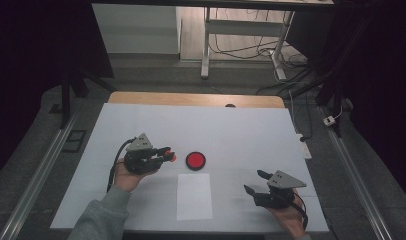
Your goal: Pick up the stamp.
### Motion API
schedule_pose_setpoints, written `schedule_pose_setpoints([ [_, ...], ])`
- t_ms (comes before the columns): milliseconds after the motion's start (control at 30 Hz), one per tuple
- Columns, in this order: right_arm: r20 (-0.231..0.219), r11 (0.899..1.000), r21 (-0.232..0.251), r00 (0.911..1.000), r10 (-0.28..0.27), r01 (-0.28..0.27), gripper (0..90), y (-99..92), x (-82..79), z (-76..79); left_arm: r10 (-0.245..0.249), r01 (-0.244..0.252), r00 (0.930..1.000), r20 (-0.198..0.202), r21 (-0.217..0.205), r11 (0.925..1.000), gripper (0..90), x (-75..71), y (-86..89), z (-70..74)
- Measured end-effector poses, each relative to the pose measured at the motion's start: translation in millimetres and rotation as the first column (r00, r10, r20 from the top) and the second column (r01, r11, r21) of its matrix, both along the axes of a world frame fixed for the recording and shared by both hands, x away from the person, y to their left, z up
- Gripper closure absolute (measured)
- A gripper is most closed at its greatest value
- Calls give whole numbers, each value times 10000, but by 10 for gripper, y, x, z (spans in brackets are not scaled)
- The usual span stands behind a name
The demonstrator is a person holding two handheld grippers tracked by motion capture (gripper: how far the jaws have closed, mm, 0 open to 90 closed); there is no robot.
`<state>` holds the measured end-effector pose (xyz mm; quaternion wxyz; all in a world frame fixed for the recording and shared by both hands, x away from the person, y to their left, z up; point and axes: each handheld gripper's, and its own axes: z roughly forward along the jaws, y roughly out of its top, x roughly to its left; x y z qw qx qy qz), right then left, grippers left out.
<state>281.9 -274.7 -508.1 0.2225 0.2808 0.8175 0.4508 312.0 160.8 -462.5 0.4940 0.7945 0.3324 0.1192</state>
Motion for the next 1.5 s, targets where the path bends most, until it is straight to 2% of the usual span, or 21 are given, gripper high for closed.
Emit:
schedule_pose_setpoints([
  [100, 27, 10000, -67, 10000, -41, 41, 272, -15, -5, -4, -138, 133, 9998, -128, -370, 9992, 723, -13, 6, 23],
  [333, 85, 9999, -3, 9999, -116, 116, 274, -31, 14, 17, -456, 445, 9988, -152, -655, 9969, 722, -103, -6, 83],
  [600, 151, 10000, -73, 9999, -53, 54, 274, -14, 8, 22, -1004, 970, 9947, -226, -1214, 9879, 722, -176, -65, 130],
  [967, 146, 9998, -188, 9999, 32, -29, 275, 4, 27, 13, -1624, 1577, 9864, -256, -1315, 9787, 722, -261, -227, 153],
  [1233, 151, 9997, -222, 9998, 88, -84, 275, 29, 38, 8, -2064, 2001, 9777, -389, -1264, 9716, 722, -294, -401, 87],
  [1500, 180, 9996, -244, 9998, 123, -118, 275, 45, 41, -3, -2193, 2128, 9744, -484, -1141, 9704, 722, -297, -482, 56],
])
